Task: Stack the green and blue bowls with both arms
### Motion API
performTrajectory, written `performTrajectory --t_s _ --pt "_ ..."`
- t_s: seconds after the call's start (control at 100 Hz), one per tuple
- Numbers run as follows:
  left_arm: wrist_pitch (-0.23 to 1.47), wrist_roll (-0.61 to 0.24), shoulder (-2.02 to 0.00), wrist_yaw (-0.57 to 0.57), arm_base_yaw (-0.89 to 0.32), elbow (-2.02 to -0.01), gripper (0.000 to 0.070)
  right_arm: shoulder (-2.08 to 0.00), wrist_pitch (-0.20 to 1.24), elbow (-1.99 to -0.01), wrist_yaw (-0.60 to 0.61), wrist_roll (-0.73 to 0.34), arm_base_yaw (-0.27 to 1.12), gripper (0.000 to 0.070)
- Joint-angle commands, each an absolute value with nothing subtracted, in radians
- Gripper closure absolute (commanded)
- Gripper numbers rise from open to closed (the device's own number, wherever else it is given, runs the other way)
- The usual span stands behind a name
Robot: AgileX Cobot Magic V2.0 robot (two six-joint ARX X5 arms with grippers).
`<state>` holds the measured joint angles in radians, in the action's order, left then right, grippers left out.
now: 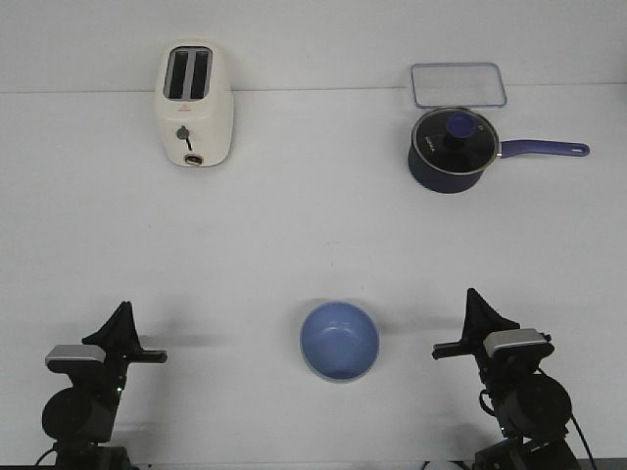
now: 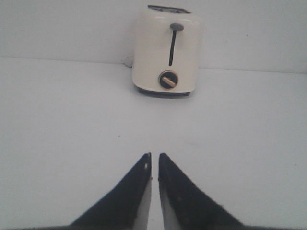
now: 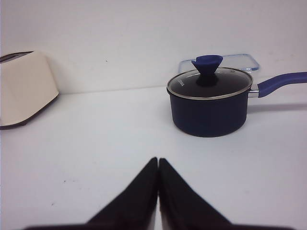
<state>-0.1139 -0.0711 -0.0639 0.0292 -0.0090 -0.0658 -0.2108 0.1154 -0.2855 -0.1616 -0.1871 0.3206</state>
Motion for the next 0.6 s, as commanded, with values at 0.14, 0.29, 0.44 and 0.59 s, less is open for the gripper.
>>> performTrajectory --t_s 0.14,0.29,0.44,0.59 --pt "-0.151 -0.060 -0.003 0.038 0.016 -0.014 0.0685 -0.210 0.105 -0.287 -0.165 -0.181 0.325 0.0700" --pt "-0.159 -0.027 -0.003 0.038 0.015 -0.014 0.0685 -0.210 0.105 -0.287 -0.165 -0.181 0.325 0.0700" --pt "-0.159 -0.027 -0.003 0.038 0.015 -0.014 0.0685 -0.210 0.105 -0.287 -0.165 -0.181 0.325 0.0700" --pt "-0.159 -0.027 -0.003 0.038 0.015 -0.014 0.0685 -0.210 0.105 -0.287 -0.165 -0.181 0.325 0.0700"
